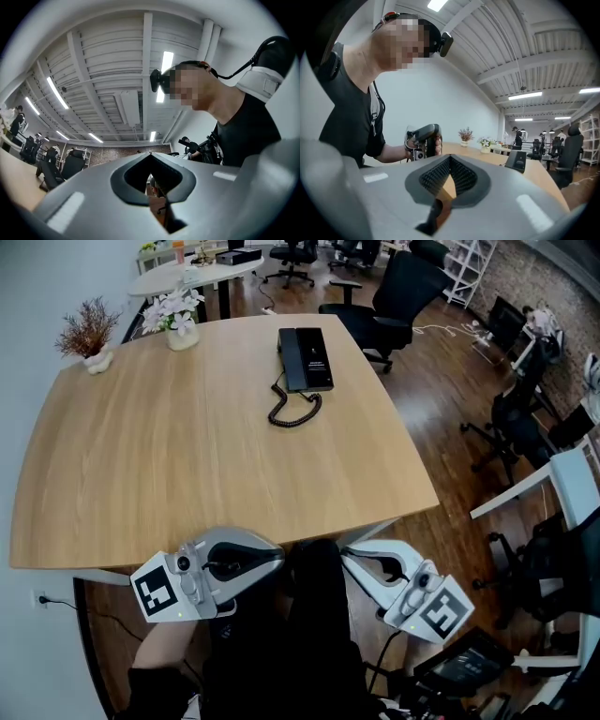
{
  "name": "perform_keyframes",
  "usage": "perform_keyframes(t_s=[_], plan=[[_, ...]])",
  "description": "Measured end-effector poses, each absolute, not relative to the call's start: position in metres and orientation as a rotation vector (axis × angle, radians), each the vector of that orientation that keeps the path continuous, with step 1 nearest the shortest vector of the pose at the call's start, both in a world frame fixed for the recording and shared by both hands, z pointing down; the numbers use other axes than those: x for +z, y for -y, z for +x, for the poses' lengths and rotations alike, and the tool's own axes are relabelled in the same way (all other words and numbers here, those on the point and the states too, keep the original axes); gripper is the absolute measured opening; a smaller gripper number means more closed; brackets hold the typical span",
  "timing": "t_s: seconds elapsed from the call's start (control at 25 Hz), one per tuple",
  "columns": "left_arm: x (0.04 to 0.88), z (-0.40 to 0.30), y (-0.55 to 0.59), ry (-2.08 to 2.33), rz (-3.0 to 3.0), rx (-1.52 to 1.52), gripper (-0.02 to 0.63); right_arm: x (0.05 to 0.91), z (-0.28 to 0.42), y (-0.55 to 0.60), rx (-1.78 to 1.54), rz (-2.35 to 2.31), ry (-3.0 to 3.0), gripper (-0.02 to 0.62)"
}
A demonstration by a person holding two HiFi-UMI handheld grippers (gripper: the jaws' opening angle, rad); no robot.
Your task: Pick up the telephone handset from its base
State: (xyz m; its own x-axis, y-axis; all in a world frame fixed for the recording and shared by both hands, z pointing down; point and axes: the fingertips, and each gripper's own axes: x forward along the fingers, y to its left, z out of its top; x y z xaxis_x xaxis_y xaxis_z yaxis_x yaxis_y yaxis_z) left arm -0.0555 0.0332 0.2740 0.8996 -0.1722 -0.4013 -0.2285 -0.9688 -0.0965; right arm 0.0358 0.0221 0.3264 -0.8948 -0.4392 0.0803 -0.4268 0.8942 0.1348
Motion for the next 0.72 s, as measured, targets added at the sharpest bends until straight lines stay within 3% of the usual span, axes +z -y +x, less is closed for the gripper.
perform_keyframes(t_s=[0.52, 0.72], plan=[[0.253, -0.059, 0.035, -0.265, -2.849, 0.496, 0.003, 0.305, 0.026, 0.034, -0.161, 0.670, 2.998, 0.003], [0.231, -0.061, 0.048, -0.235, -2.823, 0.514, 0.003, 0.276, 0.022, 0.054, -0.299, 0.681, 3.011, 0.003]])
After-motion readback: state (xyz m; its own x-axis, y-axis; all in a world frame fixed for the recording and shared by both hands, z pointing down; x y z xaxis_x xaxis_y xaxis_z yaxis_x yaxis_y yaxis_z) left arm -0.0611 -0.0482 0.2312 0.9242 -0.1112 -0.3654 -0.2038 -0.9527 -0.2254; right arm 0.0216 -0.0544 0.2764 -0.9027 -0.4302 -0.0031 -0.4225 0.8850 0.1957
